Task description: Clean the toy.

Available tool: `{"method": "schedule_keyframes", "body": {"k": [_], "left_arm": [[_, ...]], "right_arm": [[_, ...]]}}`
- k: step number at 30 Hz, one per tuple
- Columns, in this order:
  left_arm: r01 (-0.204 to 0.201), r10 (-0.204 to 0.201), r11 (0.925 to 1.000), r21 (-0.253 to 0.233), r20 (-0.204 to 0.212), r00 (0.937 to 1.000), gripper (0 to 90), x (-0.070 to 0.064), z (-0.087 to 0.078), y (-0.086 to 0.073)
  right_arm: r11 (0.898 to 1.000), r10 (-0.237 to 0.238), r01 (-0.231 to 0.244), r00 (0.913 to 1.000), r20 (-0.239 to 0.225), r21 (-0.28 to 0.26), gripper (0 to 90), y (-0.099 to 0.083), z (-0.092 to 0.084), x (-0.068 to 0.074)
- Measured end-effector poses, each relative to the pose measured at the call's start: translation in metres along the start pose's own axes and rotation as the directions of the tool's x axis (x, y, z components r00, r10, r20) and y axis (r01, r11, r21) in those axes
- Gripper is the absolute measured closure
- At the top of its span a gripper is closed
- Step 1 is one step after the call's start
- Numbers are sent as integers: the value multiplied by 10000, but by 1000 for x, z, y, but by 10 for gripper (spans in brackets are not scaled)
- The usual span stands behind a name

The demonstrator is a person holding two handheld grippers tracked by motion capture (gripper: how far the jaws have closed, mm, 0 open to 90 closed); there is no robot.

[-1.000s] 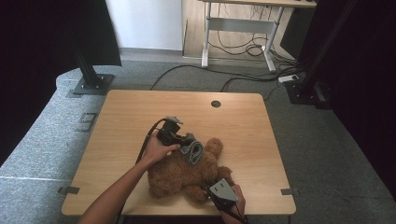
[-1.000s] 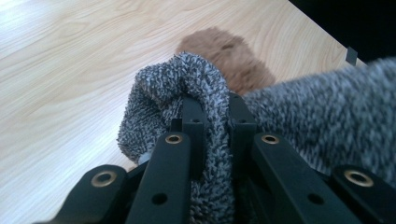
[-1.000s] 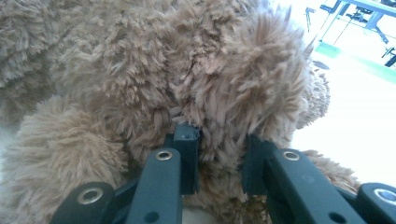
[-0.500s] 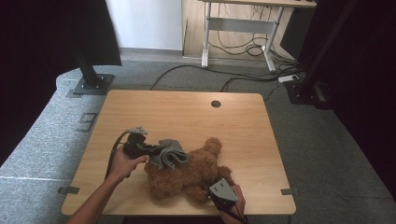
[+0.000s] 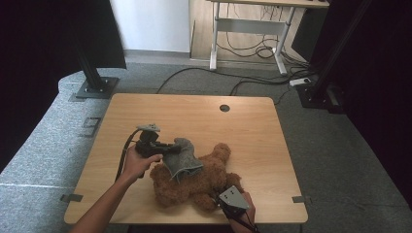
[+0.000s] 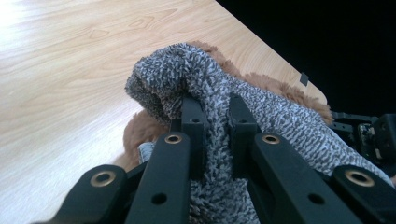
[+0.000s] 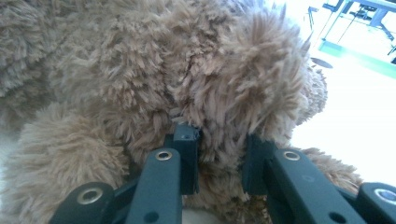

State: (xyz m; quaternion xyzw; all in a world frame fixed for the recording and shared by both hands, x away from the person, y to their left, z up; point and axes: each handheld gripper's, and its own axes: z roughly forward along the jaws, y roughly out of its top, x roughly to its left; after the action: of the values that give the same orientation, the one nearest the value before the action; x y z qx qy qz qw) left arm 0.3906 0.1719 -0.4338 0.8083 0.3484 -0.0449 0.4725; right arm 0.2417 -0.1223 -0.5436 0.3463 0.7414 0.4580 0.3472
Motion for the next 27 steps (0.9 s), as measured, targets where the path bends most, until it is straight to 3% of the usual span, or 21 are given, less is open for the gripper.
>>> {"method": "schedule_keyframes", "body": {"k": [6, 11, 15, 20, 27], "left_arm": [[-194, 192, 9997, 130, 148, 9997, 804, -8, 22, 17], [-374, 353, 9974, 619, 352, 9988, 804, -17, 59, 42], [-670, 620, 9912, 1143, 468, 9970, 803, -28, 90, 56], [-807, 735, 9833, 1632, 494, 9961, 802, -32, 120, 61], [-781, 803, 9718, 2225, -9, 9968, 802, -25, 144, 57]], "right_arm": [[9999, 148, -149, 9997, -213, -20, 719, 1, -1, 2], [9999, 97, -100, 9994, -338, -89, 719, 2, -1, 5], [9999, 103, -107, 9992, -385, -119, 717, 2, -1, 4], [9999, 50, -55, 9992, -397, -123, 716, 1, -1, 3], [10000, 11, -13, 9995, -325, -67, 717, 1, -1, 4]]}}
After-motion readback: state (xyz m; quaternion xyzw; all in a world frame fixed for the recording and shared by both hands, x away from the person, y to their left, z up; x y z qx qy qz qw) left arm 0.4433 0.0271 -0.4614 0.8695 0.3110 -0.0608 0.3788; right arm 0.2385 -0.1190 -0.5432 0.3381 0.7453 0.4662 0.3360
